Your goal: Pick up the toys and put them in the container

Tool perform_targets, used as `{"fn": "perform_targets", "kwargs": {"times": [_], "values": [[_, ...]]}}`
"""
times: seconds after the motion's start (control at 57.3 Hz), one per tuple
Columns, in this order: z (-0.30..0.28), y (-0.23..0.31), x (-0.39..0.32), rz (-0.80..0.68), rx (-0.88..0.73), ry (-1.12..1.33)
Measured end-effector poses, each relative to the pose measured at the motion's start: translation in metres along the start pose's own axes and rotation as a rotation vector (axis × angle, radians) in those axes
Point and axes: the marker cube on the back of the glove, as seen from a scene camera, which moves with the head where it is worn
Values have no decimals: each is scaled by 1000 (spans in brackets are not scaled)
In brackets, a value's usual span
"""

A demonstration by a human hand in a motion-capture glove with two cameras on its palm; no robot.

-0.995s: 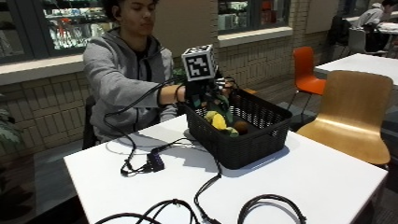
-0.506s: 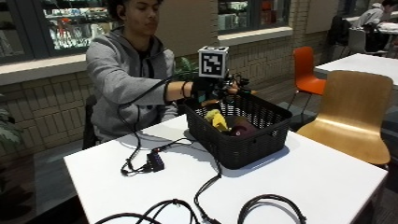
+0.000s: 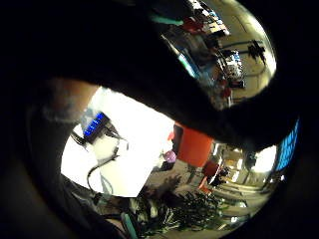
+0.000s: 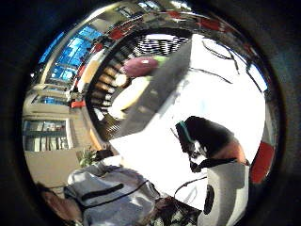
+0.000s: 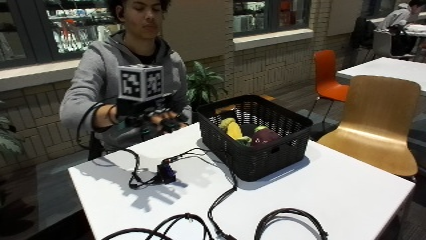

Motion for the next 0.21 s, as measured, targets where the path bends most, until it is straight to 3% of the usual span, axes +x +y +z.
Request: {"fn": "perform_targets", "kwargs": {"times": [0.21], "values": [[45,63,86,227,-80,-128]]}}
